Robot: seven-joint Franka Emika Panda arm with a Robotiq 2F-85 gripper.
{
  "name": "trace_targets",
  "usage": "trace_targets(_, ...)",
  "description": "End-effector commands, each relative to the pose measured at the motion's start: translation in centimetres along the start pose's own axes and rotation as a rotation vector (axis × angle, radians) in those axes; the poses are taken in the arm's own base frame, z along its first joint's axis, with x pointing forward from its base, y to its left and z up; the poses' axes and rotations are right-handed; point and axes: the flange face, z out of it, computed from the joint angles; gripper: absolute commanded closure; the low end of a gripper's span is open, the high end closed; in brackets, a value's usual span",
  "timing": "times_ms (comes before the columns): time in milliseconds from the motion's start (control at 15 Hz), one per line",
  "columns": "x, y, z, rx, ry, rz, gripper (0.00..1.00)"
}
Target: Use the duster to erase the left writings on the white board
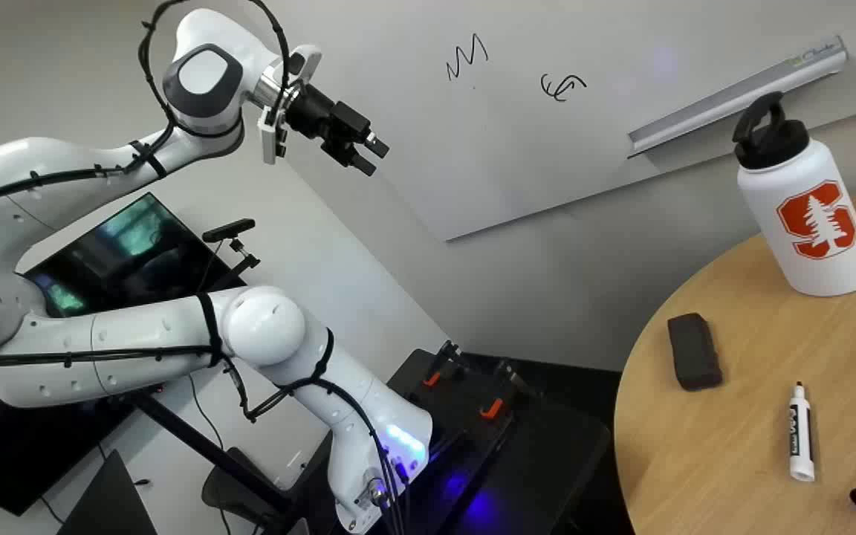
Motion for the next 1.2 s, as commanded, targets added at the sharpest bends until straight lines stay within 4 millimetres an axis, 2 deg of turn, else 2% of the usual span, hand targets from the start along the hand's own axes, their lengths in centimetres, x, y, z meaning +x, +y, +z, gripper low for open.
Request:
trace_targets(0, 0.0, 0.0, 0.0, 0.0, -0.001, 0.0, 0.0)
trace_targets(533, 0.0, 0.0, 0.0, 0.0, -0.001, 0.0, 0.0)
trace_targets(600, -0.1, 0.7, 0.9, 0.009, -0.001, -0.023, 0.0)
trace_targets(800, -1.0, 3.9, 4.6, -0.041, -0.015, -0.034, 0.0)
trace_targets(1067, -3.1, 11.0, 11.1, 0.016, -0.039, -0.056, 0.0)
trace_targets(1133, -2.8, 13.4, 12.0, 0.036, -0.041, -0.074, 0.0)
